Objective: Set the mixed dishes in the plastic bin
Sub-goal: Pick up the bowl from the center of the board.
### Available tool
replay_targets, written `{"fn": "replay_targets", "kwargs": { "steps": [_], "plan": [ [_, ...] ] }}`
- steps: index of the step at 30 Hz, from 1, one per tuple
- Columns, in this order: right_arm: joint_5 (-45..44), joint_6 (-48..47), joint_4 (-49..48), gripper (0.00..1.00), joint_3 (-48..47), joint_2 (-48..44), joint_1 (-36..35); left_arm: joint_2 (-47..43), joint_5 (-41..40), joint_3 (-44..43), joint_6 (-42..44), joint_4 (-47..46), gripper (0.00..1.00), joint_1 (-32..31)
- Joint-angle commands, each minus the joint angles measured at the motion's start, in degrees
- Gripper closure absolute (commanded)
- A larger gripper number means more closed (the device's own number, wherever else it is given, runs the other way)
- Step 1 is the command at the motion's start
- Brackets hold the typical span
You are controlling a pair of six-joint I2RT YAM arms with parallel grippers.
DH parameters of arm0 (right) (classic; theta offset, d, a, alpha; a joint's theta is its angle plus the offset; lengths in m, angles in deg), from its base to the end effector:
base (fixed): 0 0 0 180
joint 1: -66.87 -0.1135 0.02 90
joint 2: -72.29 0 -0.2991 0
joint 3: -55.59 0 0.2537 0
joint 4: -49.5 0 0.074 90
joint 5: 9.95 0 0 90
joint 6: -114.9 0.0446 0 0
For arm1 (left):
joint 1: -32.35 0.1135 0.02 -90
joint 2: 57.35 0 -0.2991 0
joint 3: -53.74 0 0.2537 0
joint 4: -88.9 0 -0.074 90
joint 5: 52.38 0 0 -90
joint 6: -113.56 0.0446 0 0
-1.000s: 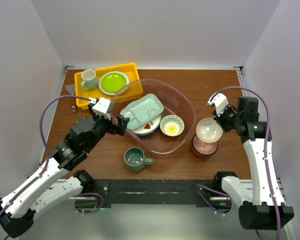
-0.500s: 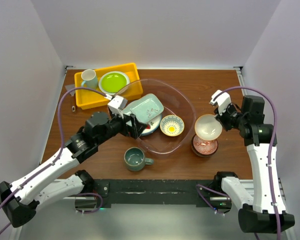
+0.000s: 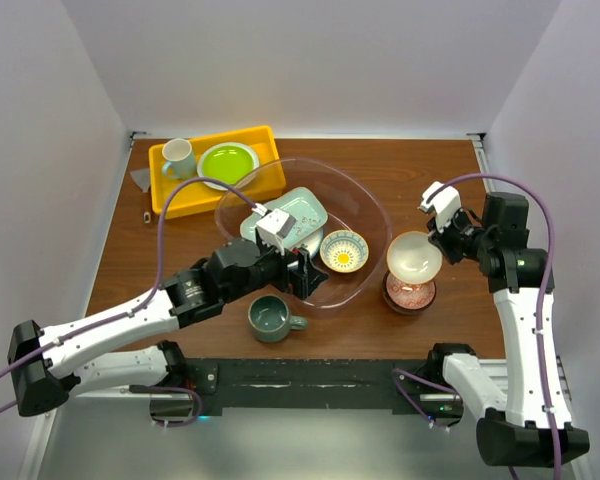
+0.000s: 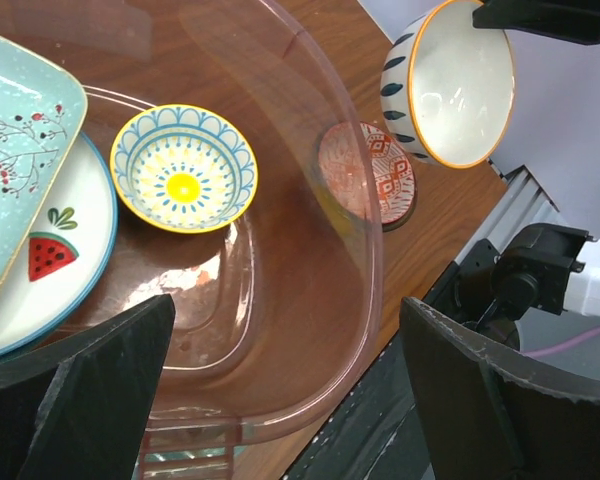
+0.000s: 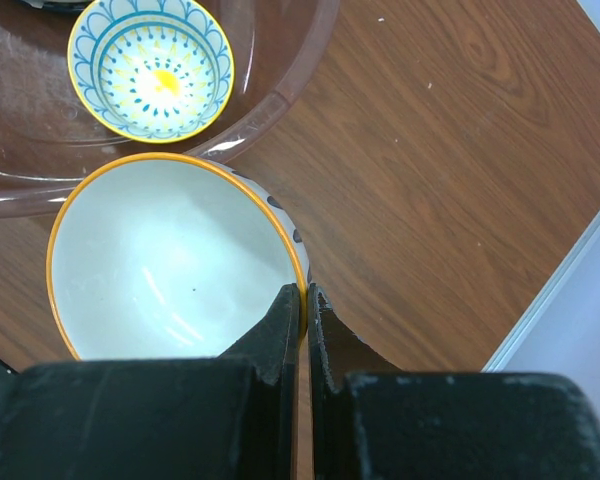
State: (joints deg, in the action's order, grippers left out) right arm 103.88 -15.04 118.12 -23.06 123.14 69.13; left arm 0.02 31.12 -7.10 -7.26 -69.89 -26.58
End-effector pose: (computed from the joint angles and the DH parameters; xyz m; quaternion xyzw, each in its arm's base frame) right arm 0.1431 0.0124 0.3887 -0.3686 0.8143 0.0286 0.4474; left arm 0.1203 -0.1898 0.3447 0.1634 0.7904 -0.3829 0.4495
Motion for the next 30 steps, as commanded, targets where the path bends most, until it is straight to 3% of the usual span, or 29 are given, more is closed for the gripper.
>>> {"fn": "replay_targets", "kwargs": {
  "steps": [1, 30],
  "plan": [
    [3.1, 1.2, -1.8, 1.0, -2.5, -1.4, 0.1, 1.7, -3.7, -3.1, -1.9, -4.7, 0.0, -2.5],
    [3.9, 1.6, -1.6, 1.0, -2.7, -0.8, 0.0, 5.8, -8.9, -3.2, -3.4, -10.8, 0.0, -9.2]
  ]
}}
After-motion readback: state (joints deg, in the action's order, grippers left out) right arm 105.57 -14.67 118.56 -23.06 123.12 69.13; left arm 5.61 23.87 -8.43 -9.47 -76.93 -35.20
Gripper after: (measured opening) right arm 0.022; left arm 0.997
